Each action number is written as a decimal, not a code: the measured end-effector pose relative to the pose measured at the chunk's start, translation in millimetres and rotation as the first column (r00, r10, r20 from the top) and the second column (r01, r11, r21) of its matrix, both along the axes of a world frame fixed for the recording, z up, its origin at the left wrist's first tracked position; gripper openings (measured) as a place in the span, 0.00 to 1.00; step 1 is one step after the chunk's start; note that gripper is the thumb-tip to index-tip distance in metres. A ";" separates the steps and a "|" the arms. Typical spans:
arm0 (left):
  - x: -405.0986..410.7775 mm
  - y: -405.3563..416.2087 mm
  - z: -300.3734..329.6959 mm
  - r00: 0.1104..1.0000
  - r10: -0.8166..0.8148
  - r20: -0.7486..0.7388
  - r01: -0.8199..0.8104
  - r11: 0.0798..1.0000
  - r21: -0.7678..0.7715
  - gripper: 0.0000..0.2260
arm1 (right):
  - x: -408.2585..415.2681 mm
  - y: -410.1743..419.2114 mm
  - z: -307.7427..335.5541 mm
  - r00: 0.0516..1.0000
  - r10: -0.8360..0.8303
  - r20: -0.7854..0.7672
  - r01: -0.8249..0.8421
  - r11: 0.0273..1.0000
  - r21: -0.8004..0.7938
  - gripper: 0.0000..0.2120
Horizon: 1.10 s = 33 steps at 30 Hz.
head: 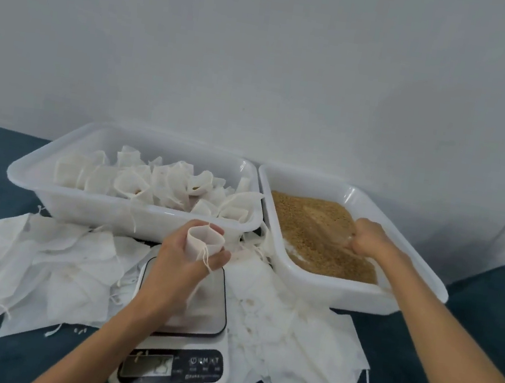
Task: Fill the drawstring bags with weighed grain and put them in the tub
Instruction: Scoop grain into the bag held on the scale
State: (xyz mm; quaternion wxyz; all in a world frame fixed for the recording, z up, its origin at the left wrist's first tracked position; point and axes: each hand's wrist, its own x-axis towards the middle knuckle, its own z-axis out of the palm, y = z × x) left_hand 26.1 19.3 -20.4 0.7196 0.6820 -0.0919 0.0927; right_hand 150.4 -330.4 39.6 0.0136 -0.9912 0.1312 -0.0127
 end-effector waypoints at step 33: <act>14.5 9.3 -10.7 0.998 0.068 -0.014 -0.065 0.987 0.149 0.09 | -55.1 107.9 70.1 0.758 0.598 0.260 -0.651 0.671 0.355 0.16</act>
